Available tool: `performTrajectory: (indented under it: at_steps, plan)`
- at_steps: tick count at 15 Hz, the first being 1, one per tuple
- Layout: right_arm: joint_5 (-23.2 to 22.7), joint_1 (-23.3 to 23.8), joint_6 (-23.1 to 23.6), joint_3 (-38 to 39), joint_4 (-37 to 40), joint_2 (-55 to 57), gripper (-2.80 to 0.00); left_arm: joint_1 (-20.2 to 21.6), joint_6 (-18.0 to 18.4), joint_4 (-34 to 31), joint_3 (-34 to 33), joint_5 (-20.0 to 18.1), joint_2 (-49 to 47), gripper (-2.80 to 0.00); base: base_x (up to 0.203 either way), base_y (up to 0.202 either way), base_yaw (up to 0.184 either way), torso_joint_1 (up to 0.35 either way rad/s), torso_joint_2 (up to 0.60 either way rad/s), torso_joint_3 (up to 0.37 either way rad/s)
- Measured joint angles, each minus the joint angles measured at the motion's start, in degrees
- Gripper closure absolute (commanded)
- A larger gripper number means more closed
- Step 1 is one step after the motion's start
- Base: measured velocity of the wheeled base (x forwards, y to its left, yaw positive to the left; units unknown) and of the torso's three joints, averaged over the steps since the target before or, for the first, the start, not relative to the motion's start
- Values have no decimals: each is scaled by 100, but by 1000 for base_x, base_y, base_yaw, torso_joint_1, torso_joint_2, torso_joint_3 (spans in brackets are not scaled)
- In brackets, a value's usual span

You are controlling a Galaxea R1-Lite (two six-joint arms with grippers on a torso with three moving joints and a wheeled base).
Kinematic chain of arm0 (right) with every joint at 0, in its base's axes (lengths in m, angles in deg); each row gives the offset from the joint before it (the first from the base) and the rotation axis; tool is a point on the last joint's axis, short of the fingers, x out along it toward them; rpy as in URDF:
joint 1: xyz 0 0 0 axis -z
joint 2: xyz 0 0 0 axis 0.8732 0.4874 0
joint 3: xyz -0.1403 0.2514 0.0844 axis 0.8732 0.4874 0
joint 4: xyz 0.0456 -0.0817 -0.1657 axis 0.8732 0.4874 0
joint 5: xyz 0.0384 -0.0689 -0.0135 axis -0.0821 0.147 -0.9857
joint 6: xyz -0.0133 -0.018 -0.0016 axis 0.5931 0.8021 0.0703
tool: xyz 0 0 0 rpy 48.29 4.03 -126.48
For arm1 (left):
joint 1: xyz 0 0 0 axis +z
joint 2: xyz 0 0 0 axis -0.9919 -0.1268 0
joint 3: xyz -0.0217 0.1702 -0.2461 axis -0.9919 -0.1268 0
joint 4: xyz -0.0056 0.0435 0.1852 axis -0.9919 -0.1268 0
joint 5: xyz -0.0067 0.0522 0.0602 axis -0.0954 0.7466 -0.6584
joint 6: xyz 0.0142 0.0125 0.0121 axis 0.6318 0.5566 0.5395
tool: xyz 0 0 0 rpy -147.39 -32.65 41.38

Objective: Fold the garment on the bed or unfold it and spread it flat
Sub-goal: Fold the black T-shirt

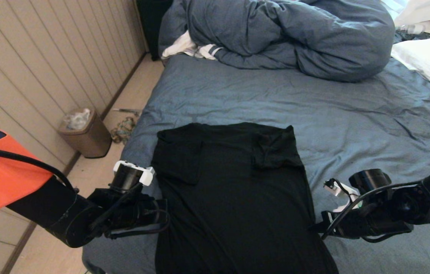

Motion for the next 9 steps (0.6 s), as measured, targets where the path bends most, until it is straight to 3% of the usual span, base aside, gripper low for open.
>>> performTrajectory:
  at_steps: [5,9]
  plan:
    - [-120,55,64,314,-139,-303,0,35,-11,-5,-32,14,166,0,0,0,0,0,0,0]
    - [-123,408,32,726,-388,-761,0,32,-60,-3,-372,22,738,0,0,0,0,0,0,0]
